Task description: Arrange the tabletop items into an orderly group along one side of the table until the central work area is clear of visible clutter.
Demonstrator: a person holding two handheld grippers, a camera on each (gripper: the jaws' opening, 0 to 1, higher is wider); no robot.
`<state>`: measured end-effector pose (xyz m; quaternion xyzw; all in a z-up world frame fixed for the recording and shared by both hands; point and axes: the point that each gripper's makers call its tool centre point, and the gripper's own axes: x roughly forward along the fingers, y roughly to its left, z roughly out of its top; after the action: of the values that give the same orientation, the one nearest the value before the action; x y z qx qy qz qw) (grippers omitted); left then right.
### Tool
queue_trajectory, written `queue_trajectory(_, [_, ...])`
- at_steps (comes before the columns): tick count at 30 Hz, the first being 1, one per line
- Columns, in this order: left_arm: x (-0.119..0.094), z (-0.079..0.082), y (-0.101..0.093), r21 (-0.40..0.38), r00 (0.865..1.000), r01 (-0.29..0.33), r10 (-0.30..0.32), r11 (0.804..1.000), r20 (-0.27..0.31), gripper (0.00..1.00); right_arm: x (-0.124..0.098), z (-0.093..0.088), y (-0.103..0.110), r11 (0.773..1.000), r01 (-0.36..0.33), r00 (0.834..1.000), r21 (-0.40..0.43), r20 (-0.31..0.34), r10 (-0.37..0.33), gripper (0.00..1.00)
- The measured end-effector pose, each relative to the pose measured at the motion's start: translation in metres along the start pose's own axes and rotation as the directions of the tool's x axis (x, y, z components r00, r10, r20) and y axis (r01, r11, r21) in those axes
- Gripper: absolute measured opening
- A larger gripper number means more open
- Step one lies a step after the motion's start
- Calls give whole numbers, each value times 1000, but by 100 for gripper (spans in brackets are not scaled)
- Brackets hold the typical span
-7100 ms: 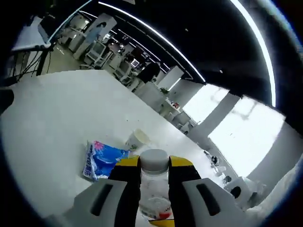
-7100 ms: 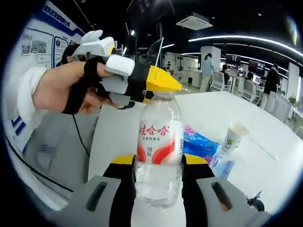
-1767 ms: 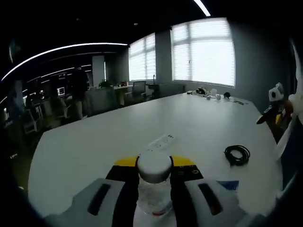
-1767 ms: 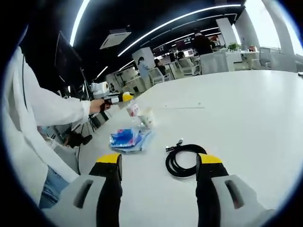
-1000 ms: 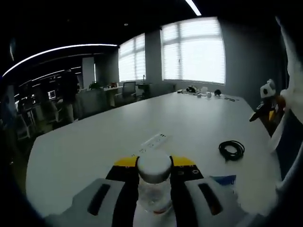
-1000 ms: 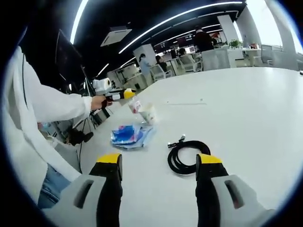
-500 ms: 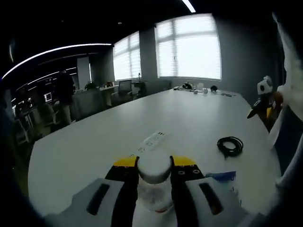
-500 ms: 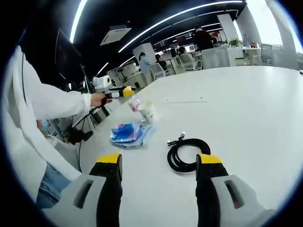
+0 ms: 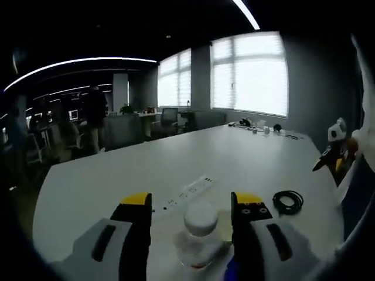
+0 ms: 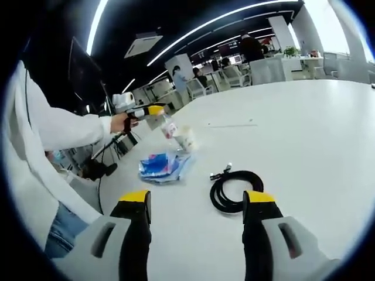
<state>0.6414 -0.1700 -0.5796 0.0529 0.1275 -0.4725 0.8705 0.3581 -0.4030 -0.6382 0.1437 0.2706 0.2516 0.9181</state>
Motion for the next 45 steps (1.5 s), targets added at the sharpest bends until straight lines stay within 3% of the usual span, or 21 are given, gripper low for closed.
queue_trajectory(3, [-5,-3,1,-20,1000,-23,23,1000,-22,65,0,1,3,1000,-6,1000,-2,4,6,63])
queue_trajectory(6, [-11,2,-4,-6,1000,-16,16,1000,-6,63,1,1,5,1000,-10,1000,-3,8,10,65])
queue_trajectory(14, [-23,6,-18,9,999,-32,32,999,-4,72,2,-1,13,999,-31,1000,-15,6,31,68])
queue_trajectory(18, [-30,-3,-24,-30,997,-59,58,998,-43,77,1,1,13,1000,-31,999,-5,18,31,70])
queue_trajectory(32, [-70,-20,-42,-83,991,-131,128,988,-39,74,-2,-1,10,999,-28,999,34,40,26,73])
queue_trajectory(36, [-81,-22,-49,-101,990,-142,141,985,-12,72,-2,-1,10,999,-27,999,33,39,26,73])
queue_trajectory(45, [-93,-42,-56,-111,985,-171,167,979,-48,71,-3,-5,8,999,-28,999,37,30,26,73])
